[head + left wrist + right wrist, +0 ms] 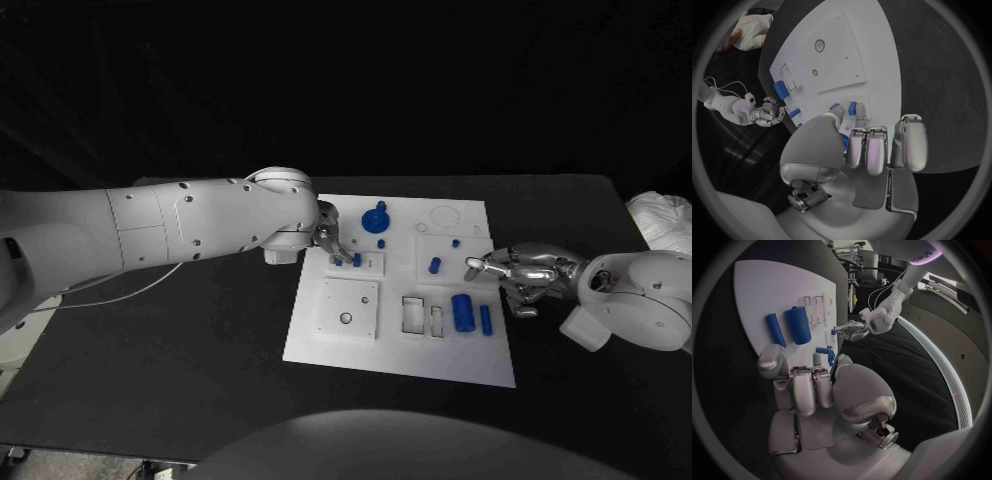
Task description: Assemble the parts on the task board
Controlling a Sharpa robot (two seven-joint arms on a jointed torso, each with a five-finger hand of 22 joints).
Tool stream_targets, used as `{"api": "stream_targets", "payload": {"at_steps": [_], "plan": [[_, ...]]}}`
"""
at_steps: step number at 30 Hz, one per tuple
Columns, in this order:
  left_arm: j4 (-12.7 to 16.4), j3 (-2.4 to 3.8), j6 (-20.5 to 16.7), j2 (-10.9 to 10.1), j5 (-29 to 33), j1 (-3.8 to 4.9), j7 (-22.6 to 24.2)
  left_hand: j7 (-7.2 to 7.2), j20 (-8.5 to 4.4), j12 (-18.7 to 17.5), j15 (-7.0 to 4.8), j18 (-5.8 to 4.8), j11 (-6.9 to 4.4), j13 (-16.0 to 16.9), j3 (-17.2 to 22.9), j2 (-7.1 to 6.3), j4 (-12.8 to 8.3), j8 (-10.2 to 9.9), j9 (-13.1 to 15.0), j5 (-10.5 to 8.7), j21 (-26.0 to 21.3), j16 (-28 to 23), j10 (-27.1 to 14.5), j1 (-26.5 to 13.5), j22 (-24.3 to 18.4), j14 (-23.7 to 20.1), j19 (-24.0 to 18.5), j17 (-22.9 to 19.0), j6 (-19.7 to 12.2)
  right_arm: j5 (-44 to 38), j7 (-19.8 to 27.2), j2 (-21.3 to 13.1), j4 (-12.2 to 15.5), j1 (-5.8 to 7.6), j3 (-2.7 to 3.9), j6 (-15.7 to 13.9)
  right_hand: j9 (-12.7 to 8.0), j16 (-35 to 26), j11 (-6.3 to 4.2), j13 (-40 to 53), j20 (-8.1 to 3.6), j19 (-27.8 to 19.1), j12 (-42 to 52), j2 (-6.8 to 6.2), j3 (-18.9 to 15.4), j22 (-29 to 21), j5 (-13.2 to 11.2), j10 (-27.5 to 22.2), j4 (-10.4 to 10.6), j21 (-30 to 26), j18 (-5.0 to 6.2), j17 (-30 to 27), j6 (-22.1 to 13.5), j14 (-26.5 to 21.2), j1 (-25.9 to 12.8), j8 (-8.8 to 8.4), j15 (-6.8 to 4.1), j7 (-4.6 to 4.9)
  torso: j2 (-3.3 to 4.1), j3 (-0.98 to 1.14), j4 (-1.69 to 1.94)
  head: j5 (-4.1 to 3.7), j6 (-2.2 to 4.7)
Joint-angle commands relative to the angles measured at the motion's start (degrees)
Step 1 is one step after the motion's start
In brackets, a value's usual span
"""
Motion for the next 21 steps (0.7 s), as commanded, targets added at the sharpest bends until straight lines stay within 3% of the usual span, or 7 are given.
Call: {"api": "stream_targets", "payload": {"at_steps": [1, 12, 17, 21], "plan": [[-0.12, -0.42, 3.30, 0.02, 0.11, -0.60, -1.89, 0.70, 0.58, -0.34, 0.54, 1.14, 0.61, 14.45, -1.01, 0.20, 0.03, -1.41, -1.39, -0.49, -0.39, 0.14, 5.16, -1.21, 11.78, 6.05, -0.02, 15.09, -1.42, -0.16, 0.12, 0.01, 0.04, -0.07, -0.01, 1.09, -0.08, -0.30, -0.42, 1.42, 0.10, -0.46, -0.20, -0.07, 0.27, 6.39, 0.25, 0.47, -0.01, -0.31, 0.79, 7.48, -0.02, -0.47, 0.43, -0.21, -0.10, 0.16, -0.02, 0.00, -0.01, -0.05, 0.00], [-0.02, -0.42, 2.97, -0.29, -0.73, -0.71, -2.25, 0.99, 0.87, -0.31, 0.81, 1.19, 0.90, 14.48, -2.81, 0.44, 0.05, -1.48, -1.32, -0.93, -0.57, 0.14, 5.18, -3.06, 11.73, 6.05, -0.09, 15.09, -2.31, -0.16, 0.17, 0.03, 0.00, -0.13, -0.01, 1.18, -0.08, -0.30, -0.42, 1.42, 0.10, -0.46, -0.20, -0.07, 0.27, 6.39, 0.25, 0.47, -0.01, -0.31, 0.79, 7.48, -0.02, -0.47, 0.43, -0.21, -0.10, 0.16, 0.04, 0.01, -0.01, -0.11, 0.00], [0.19, -0.40, 2.22, -0.84, -1.12, -0.71, -1.38, 0.85, 0.95, -0.28, 0.80, 1.19, 0.84, 14.50, -3.31, 0.08, -0.68, -0.28, -0.39, 0.86, -0.54, 0.14, 5.20, -1.08, 11.75, 6.05, -0.03, 15.09, -2.66, -0.16, 0.20, -0.02, -0.01, -0.16, -0.01, 1.19, -0.09, -0.34, -0.41, 1.38, 0.11, -0.52, -0.23, -0.10, 0.30, 6.36, 0.26, 0.42, -0.02, -0.43, 0.81, 7.44, -0.01, -0.50, 0.44, -0.22, -0.09, 0.17, 0.03, 0.00, 0.01, -0.24, 0.00], [0.55, -0.34, 2.41, -1.56, -1.20, -0.65, -0.83, 0.76, 0.94, -0.36, 0.76, 1.21, 0.76, 14.43, -3.56, -0.33, -0.93, 0.14, -0.07, 1.24, -0.62, 0.14, 5.10, 0.20, 11.73, 6.05, -0.06, 15.09, -2.99, -0.16, 0.17, -0.07, -0.03, -0.18, -0.01, 1.18, -0.09, -0.34, -0.41, 1.38, 0.11, -0.52, -0.23, -0.10, 0.30, 6.36, 0.26, 0.42, -0.02, -0.43, 0.81, 7.44, -0.01, -0.50, 0.44, -0.22, -0.09, 0.17, -0.02, -0.01, -0.01, -0.38, 0.00]]}}
